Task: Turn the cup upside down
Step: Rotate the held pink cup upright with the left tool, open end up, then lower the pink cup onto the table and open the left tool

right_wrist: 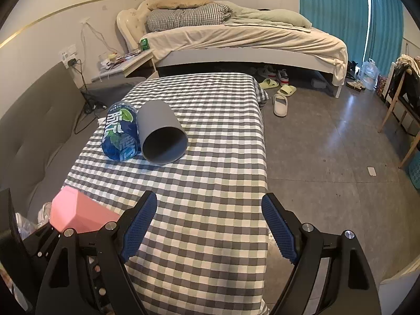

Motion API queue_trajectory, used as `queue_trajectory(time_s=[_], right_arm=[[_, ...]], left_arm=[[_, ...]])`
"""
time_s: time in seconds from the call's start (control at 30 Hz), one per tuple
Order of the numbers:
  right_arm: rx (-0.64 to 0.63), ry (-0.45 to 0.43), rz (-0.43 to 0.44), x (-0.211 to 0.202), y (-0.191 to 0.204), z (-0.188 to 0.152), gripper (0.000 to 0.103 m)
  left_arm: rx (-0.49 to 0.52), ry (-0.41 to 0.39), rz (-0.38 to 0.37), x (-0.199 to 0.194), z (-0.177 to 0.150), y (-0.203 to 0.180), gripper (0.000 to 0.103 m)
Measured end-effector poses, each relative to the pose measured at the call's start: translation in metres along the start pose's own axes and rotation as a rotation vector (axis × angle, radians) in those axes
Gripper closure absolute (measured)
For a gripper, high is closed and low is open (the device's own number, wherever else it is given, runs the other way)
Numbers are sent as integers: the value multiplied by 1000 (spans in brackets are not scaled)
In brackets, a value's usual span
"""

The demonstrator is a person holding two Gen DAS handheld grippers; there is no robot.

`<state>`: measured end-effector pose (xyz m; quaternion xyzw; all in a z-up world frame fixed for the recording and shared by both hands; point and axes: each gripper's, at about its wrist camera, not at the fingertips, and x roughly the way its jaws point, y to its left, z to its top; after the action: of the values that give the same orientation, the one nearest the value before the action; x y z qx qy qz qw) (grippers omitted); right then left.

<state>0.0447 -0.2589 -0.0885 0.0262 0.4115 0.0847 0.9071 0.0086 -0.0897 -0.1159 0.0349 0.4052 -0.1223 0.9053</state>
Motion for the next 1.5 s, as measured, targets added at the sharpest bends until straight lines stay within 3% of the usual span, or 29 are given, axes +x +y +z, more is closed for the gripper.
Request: queue_trajectory(time_s=[0.33, 0.7, 0.83, 1.27, 1.5], right_arm=[[20, 15, -22, 6, -18, -3, 21], [27, 48, -15, 21, -24, -1, 21], [12, 41, -14, 18, -20, -3, 21], [27, -74, 22, -21, -6, -11, 21], [22, -138, 35, -57, 21, -28, 21]], left_arm=[[-51, -65, 48, 40, 39, 10, 37], [-70, -22, 33, 51, 43, 8, 37], [-54, 17, 7, 55, 38, 7, 26], [-15, -18, -16, -4, 24, 4, 26], [-67, -69, -32, -50, 18, 22, 26]])
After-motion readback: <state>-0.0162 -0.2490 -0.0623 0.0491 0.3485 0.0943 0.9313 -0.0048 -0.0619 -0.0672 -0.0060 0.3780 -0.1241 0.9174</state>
